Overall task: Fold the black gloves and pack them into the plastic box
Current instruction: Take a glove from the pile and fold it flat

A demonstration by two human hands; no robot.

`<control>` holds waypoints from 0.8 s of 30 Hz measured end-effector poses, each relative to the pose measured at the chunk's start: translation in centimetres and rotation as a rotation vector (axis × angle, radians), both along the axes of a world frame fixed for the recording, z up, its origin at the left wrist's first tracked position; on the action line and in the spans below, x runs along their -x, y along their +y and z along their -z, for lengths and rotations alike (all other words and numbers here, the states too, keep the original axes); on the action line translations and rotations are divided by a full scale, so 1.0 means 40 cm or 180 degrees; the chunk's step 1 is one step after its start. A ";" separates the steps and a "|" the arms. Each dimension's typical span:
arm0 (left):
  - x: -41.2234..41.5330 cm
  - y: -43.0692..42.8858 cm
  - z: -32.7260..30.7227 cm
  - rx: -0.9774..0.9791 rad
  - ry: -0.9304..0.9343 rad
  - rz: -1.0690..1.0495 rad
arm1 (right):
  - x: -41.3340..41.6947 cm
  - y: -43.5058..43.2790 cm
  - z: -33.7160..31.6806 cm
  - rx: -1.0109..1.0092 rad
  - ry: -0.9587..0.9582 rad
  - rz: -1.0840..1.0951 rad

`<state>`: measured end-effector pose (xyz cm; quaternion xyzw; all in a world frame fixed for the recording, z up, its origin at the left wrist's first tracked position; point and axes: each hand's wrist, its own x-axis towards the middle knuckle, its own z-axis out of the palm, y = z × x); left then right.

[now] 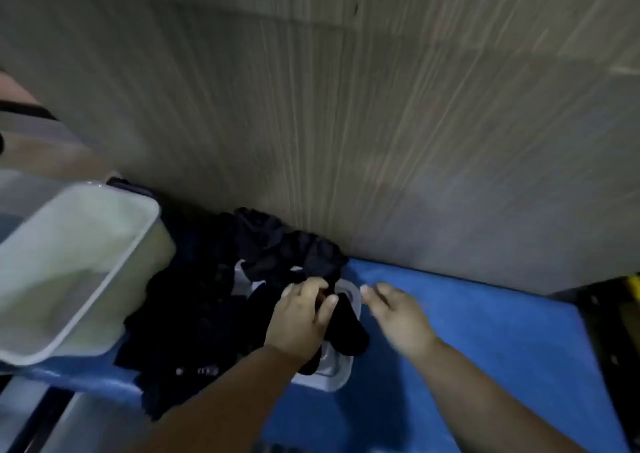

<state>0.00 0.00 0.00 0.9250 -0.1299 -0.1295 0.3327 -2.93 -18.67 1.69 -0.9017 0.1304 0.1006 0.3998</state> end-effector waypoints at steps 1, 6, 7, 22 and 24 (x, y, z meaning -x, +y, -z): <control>0.002 0.001 0.040 -0.0031 -0.0142 -0.0004 | 0.003 0.006 0.043 -0.0041 -0.0093 -0.0020; 0.015 0.004 0.189 -0.0114 -0.0869 0.0039 | 0.016 0.028 0.220 -0.0064 -0.0419 -0.0156; 0.016 0.003 0.209 -0.0089 -0.1024 0.0034 | 0.019 0.030 0.250 -0.0082 -0.0542 -0.0150; 0.023 -0.011 0.267 -0.0262 -0.1784 0.0013 | 0.075 0.016 0.360 -0.0318 -0.1788 -0.0324; 0.030 -0.013 0.253 -0.0302 -0.1750 -0.0016 | 0.104 0.003 0.346 -0.0263 -0.1797 -0.0164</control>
